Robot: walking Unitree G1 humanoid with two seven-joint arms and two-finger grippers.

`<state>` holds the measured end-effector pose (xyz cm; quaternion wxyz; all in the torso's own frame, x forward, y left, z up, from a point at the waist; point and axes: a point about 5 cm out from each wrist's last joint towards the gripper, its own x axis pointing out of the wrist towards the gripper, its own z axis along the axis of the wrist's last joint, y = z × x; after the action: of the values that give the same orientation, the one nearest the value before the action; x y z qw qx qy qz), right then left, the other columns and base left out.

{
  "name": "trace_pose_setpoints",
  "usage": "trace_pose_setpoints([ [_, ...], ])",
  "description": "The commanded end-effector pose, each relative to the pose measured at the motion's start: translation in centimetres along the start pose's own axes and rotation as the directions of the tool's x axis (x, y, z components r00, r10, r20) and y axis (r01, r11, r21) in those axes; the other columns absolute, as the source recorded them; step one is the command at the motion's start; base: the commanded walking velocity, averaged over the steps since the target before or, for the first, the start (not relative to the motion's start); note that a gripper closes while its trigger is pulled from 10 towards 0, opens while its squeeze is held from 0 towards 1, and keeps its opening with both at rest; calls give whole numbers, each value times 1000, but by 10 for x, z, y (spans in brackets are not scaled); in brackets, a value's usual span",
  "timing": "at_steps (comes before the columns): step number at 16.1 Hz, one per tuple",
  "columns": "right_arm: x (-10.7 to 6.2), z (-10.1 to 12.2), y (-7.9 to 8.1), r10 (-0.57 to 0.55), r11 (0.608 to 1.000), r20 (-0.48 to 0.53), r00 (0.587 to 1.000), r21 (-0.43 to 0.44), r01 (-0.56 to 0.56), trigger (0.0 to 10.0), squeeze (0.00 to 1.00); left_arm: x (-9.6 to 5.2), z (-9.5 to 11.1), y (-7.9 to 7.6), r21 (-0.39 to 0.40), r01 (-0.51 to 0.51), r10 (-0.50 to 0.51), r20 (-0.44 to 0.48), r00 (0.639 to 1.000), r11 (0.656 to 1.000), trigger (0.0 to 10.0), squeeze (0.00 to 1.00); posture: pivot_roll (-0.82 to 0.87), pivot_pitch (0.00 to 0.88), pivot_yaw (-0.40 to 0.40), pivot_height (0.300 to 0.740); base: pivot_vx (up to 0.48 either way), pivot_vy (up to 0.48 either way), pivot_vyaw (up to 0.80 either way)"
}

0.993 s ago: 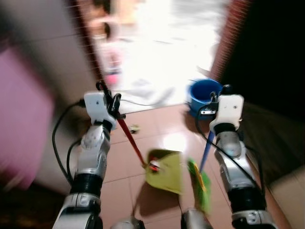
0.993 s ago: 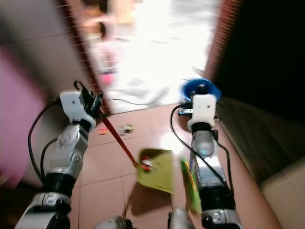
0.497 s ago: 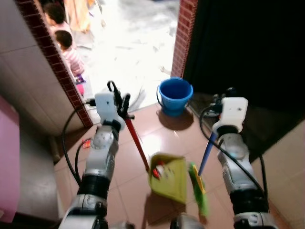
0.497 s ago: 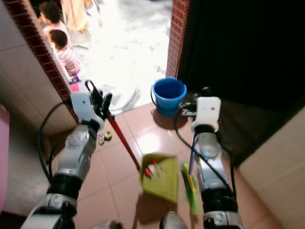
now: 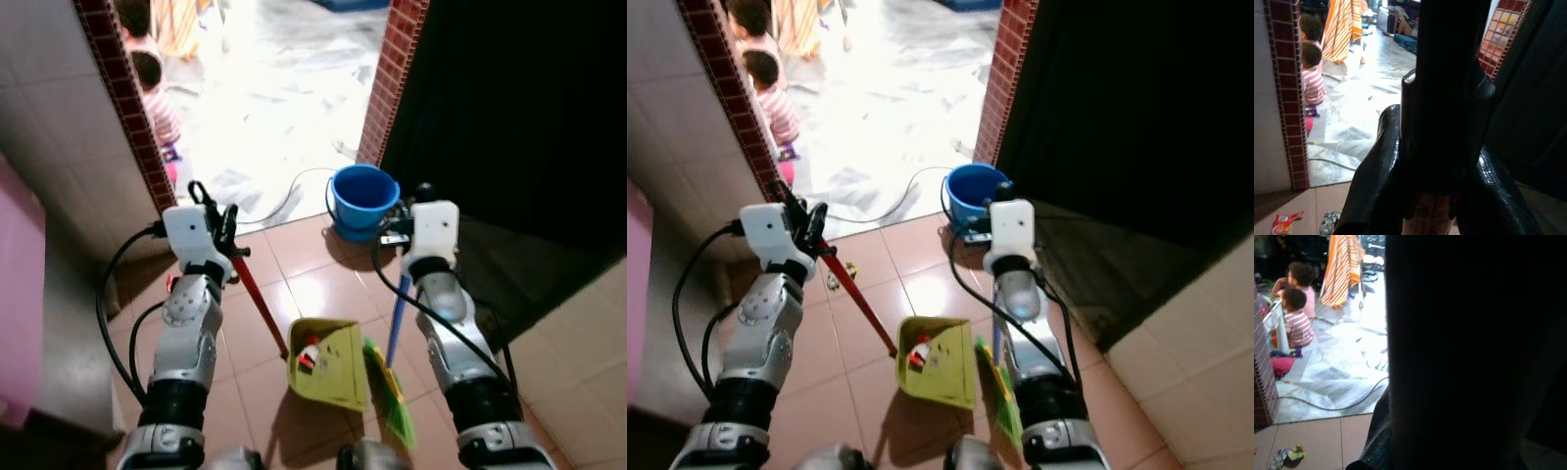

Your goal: Sweep floor

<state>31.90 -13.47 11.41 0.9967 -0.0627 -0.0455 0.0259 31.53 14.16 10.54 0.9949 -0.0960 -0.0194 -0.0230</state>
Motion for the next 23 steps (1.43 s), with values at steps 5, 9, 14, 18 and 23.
trace_pose_setpoints([
  [5, -3, 1, -22, -65, 997, 28, 997, -39, 66, 10000, 0, 27, 56, -11, -35, 37, -29, 198, 980, 999, 10000, 0, -94, 0, 28, 740, 302, 0, -346],
  [9, 2, 7, -24, -89, 996, 42, 995, -29, 90, 10000, 0, 36, 76, -10, -41, 33, -22, 255, 967, 999, 10000, 0, -103, 0, 39, 740, 348, 0, 0],
  [14, 2, 5, -20, -73, 997, 36, 997, -31, 74, 10000, 0, 42, 111, -3, -90, -31, 61, 358, 932, 995, 10000, 0, -92, 0, 37, 740, 392, 0, 0],
  [18, 2, 5, -19, -67, 997, 36, 997, -30, 68, 10000, 0, 45, 115, -1, -119, -52, 93, 365, 927, 992, 10000, 0, -96, 0, 42, 740, 458, 0, 0],
  [23, 2, 4, -17, -58, 998, 34, 998, -28, 59, 10000, 0, 50, 127, -2, -150, -88, 141, 394, 908, 985, 10000, 0, -96, 0, 44, 740, 445, 0, 0],
])
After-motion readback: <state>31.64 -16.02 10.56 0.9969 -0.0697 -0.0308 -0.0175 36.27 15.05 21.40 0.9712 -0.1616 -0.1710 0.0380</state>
